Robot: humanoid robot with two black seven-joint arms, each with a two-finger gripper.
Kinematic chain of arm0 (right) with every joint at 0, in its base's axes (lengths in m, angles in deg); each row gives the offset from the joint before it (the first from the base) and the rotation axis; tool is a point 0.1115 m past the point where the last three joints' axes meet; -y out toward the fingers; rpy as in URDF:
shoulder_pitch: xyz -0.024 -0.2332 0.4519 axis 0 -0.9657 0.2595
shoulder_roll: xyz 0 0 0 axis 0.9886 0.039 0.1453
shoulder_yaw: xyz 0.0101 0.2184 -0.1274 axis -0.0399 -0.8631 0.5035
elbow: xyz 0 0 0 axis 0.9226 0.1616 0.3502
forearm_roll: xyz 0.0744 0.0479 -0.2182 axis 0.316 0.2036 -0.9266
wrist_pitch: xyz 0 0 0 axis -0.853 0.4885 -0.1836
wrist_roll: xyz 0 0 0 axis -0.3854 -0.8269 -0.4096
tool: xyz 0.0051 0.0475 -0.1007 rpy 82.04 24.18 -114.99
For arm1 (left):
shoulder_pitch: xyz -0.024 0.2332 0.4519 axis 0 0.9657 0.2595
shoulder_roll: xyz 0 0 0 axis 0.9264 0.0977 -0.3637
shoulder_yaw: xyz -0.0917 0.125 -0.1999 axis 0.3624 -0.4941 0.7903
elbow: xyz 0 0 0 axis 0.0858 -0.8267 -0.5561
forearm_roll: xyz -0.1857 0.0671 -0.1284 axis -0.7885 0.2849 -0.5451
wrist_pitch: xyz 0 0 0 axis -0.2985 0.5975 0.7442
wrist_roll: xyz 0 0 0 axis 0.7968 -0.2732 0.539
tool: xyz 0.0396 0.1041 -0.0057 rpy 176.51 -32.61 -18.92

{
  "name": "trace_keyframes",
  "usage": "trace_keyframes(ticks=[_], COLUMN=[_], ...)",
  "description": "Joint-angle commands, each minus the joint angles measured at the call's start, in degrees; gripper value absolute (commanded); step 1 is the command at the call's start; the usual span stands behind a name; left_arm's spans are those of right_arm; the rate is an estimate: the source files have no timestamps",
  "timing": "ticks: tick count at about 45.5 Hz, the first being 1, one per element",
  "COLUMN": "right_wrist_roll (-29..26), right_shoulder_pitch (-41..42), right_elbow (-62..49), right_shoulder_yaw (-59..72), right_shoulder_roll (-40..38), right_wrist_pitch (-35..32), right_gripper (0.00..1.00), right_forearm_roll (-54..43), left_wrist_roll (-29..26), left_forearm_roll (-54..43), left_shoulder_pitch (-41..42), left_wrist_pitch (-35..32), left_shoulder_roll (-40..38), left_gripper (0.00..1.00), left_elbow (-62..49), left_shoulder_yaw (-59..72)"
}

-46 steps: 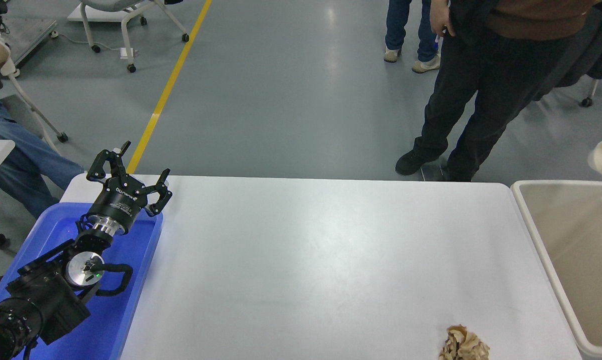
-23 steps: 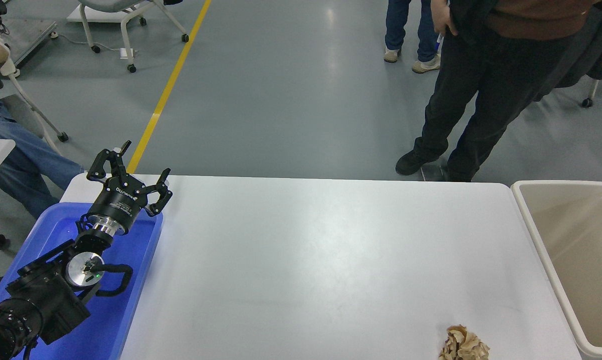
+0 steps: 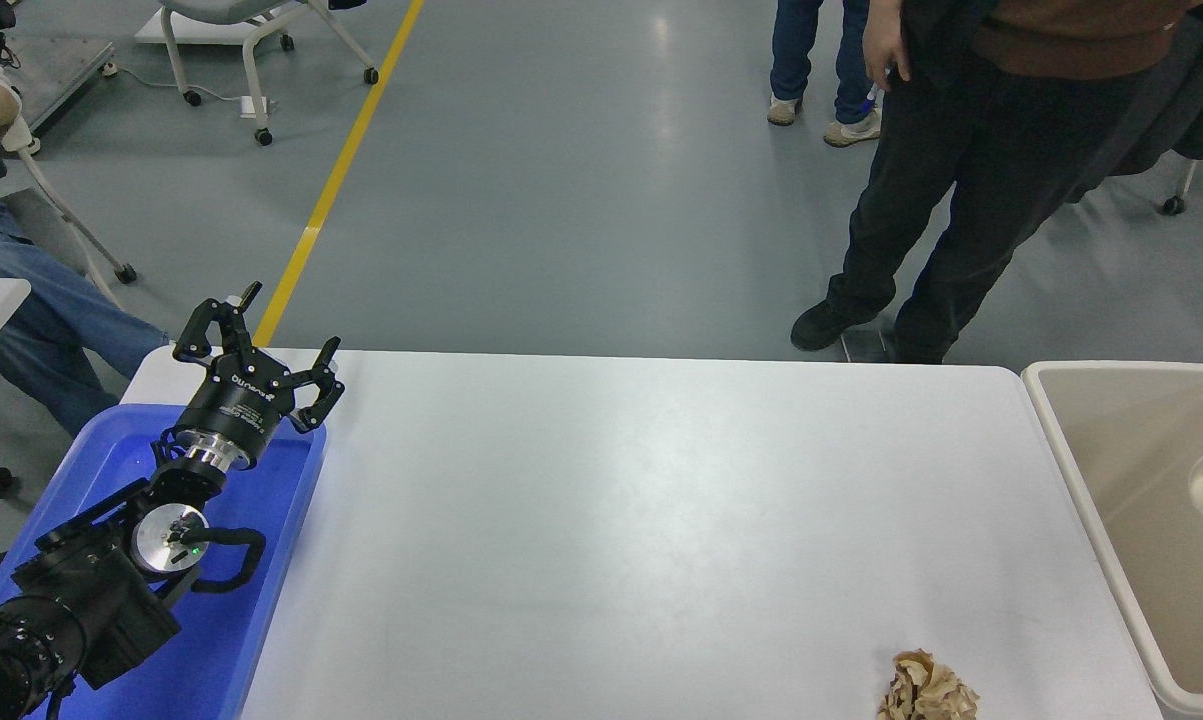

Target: Dispose of the paper cup in the dustbin

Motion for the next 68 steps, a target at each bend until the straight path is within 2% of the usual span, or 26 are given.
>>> trace_keyframes(ticks=[1,8,13,17,23,28,36,52,58,62,68], right_wrist_roll=[0.0,0.09,0.17,0.35,0.44,0.44,0.44,0.7,0.79,1.32,1.41], right_shoulder_pitch=[-0.66,-0.92,-0.83,-0.57,0.04,1.36,6.19,22.27,27.37,31.07,35.11], right_elbow=[0.05,0.05,0.05,-0.03,0.05,0.05,0.05,0.67,3.91,8.48,13.58], right_shoulder_yaw=[-0.12,0.06,0.76,0.76,0.06,-0.12,-0.03,-0.38,-2.13,-6.87,-16.1], right_shoulder_roll=[0.49,0.84,1.19,1.1,0.84,0.75,0.22,-0.66,0.31,0.4,0.4], right_wrist_pitch=[0.07,0.16,0.34,0.42,1.48,2.53,1.83,2.53,2.62,2.53,2.45], right_gripper=[0.0,0.0,0.22,0.48,0.79,0.97,0.99,0.98,0.98,0.99,0.99], right_forearm_roll=[0.06,0.06,0.06,0.06,0.06,0.06,0.06,0.85,7.78,15.69,18.87], left_wrist_roll=[0.0,0.0,0.0,0.0,0.0,0.0,0.0,0.0,0.0,0.0,0.0], left_forearm_roll=[-0.05,-0.05,-0.05,0.04,0.04,-0.05,-0.05,0.04,0.04,0.04,0.04], left_shoulder_pitch=[0.0,0.0,0.0,0.0,0.0,0.0,0.0,0.0,0.0,0.0,0.0], left_wrist_pitch=[0.0,0.0,0.0,0.0,0.0,0.0,0.0,0.0,0.0,0.0,0.0], left_shoulder_roll=[0.0,0.0,0.0,0.0,0.0,0.0,0.0,0.0,0.0,0.0,0.0], left_gripper=[1.0,1.0,1.0,1.0,1.0,1.0,1.0,1.0,1.0,1.0,1.0], left_elbow=[-0.01,-0.01,-0.01,-0.01,-0.01,0.08,-0.01,-0.01,0.08,-0.01,-0.01], left_shoulder_yaw=[0.0,0.0,0.0,0.0,0.0,0.0,0.0,0.0,0.0,0.0,0.0])
